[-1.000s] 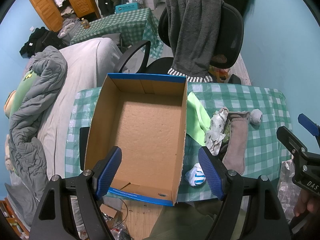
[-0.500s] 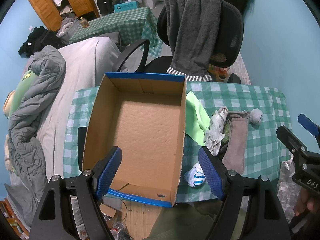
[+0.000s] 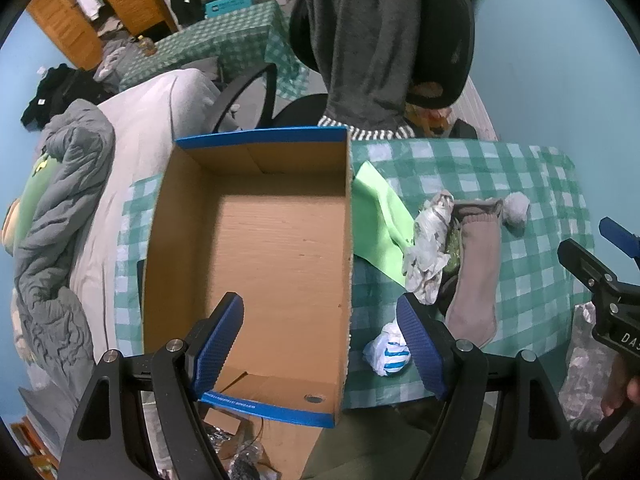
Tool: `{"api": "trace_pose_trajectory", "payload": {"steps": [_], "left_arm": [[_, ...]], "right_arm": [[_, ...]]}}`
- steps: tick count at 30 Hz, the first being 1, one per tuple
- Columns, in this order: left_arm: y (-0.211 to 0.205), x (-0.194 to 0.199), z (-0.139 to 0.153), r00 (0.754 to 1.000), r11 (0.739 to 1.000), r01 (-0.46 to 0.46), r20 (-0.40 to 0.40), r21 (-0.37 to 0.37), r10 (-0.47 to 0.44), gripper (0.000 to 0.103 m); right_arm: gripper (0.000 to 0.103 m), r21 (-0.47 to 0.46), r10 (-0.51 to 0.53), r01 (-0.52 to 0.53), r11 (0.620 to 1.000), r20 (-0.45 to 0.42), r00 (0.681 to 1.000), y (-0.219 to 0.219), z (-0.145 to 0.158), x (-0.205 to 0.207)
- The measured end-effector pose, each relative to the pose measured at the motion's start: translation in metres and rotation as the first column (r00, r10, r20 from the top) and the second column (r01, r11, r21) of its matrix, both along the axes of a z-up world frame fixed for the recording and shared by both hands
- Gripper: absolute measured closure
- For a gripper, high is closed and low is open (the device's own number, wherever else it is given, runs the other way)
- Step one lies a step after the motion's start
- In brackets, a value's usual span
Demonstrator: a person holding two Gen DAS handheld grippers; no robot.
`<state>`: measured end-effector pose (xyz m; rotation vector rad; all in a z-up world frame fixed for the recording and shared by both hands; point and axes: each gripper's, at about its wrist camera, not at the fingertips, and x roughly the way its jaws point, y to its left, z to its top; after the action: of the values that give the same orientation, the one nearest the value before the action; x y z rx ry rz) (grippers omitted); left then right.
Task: Organize soft objects
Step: 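Move the right tool toward the grey fleece mitten and close on its cuff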
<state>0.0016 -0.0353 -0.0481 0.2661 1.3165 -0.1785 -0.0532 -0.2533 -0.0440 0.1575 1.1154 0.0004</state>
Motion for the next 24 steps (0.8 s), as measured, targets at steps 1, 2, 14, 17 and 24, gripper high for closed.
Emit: {"api": "trace_pose_trajectory", "payload": {"steps": [1,2,14,17,24], "left_arm": [[-0.003,0.0,-0.003,1.0,1.0,0.007,-0.003,0.001,-0.007,0.023],[-0.004,0.001,-0.005,1.0,1.0,0.012,-0.006,0.002,-0.012,0.023],[-0.031,0.012,-0.044,0.994,0.998,0.066,-0.081,-0.009,-0.067,0.023],[-0.037,0.015,-0.05,0.993,0.997,0.077,-0.084,-0.004,-0.077,0.023],[-0.039,0.022,-0.069,0.992,0.997,0.076,-0.102,0.018,-0.074,0.023]], "right_arm": [[0.002,0.002,-0.001,0.001,1.0,-0.009,1.0,-0.001,-0.002,-0.001],[0.002,0.007,0.0,0.0,1.0,-0.018,1.0,-0.002,-0.004,0.002],[0.002,0.052,-0.005,0.01,0.999,-0.091,0.996,-0.015,-0.025,0.014],[0.002,0.051,-0.001,0.006,0.999,-0.101,0.995,-0.016,-0.029,0.018],[0.002,0.05,0.006,0.0,0.999,-0.126,0.992,-0.016,-0.04,0.026]]}}
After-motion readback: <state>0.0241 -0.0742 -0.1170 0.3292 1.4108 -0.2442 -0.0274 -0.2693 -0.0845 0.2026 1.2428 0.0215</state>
